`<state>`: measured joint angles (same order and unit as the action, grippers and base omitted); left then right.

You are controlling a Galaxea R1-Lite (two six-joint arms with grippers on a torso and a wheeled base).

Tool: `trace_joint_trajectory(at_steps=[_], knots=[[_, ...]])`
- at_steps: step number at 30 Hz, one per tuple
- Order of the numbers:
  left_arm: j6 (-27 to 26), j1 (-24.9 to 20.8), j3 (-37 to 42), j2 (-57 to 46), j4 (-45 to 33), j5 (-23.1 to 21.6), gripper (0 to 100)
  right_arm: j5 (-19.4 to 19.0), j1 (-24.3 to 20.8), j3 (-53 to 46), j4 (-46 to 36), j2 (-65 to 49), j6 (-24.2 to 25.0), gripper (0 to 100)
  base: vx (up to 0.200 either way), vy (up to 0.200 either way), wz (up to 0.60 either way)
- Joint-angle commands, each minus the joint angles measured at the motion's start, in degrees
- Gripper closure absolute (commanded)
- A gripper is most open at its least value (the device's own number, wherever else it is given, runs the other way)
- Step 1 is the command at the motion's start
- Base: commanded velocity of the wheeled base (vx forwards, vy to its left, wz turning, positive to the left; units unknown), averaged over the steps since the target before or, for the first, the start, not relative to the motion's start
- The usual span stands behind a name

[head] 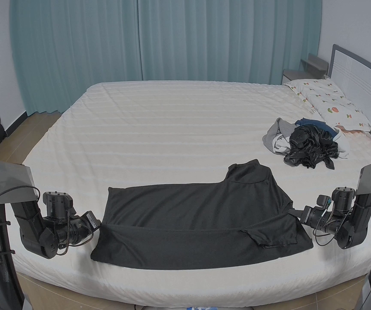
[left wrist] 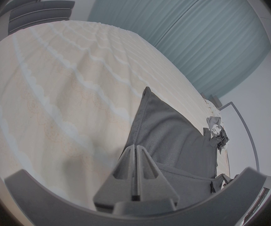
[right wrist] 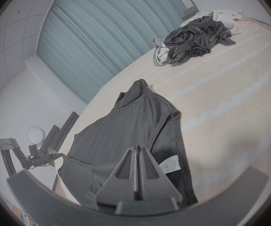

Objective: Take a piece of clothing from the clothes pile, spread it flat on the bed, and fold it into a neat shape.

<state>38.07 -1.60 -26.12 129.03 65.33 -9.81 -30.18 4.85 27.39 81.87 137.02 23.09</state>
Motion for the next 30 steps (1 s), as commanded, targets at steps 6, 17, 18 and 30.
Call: trace_joint_trajectory(at_steps=[6, 17, 18, 30], knots=[[0.0, 0.1, -0.1, 0.8, 0.1, 0.3, 100, 0.1, -0.5, 0.7, 0.1, 1.8, 0.0, 100, 0.000, 0.000, 0.00], [0.0, 0.0, -0.5, 1.8, 0.1, 0.4, 100, 0.7, -0.8, 2.6, 1.4, 4.5, 0.4, 100, 0.000, 0.000, 0.00], [0.0, 0.0, -0.6, 1.9, 0.1, 0.4, 100, 0.7, -0.8, 2.6, 1.4, 4.6, 0.4, 100, 0.000, 0.000, 0.00], [-0.3, -0.2, -0.5, 2.5, 0.2, 0.3, 0, 0.7, -1.3, 2.9, 1.4, 5.4, 0.4, 0, 0.000, 0.000, 0.00]])
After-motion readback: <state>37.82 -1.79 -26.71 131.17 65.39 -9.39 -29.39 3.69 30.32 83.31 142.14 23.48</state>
